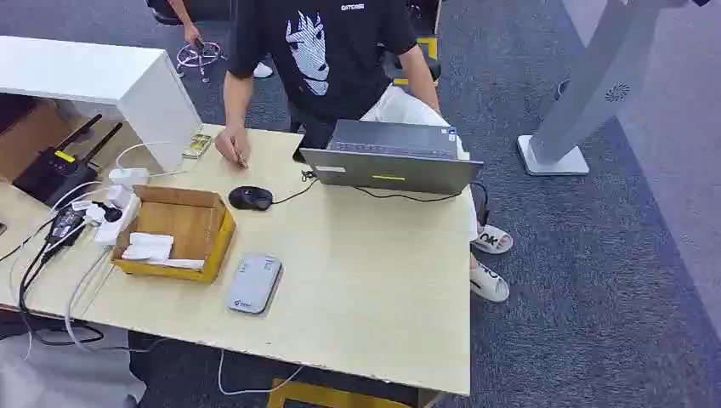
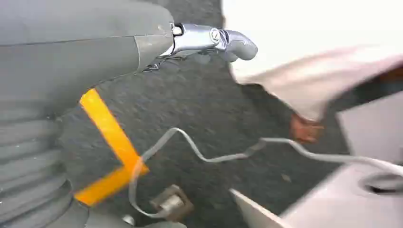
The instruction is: Pass the card to the sensor for recognition and then transmit it.
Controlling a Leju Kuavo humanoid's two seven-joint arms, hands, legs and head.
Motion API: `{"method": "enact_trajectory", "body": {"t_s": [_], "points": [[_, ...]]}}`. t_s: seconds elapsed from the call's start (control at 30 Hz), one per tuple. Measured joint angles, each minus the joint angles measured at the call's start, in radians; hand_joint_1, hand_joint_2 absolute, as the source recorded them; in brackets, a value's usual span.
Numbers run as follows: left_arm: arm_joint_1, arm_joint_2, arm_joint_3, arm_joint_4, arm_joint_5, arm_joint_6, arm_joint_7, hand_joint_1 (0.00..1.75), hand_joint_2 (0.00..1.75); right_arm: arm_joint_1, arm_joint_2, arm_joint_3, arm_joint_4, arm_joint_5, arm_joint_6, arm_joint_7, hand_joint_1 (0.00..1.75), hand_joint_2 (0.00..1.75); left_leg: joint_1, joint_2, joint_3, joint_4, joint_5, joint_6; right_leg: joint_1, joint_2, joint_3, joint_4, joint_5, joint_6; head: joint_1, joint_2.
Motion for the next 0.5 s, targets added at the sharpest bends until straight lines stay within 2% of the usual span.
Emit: {"method": "enact_trajectory", "body": {"t_s": [0.5], "points": [[0.111, -0.101, 0.017, -0.571, -0.004, 0.0, -0.027, 0.0, 1.75, -0.002, -0.006, -0.004, 0.003, -0.022, -0.022, 0.005, 0.0, 1.75, 0.0, 0.0, 0.0, 0.0, 0.0, 0.0, 0.0, 0.0, 0.0, 0.0, 0.0, 0.0, 0.0, 0.0]]}}
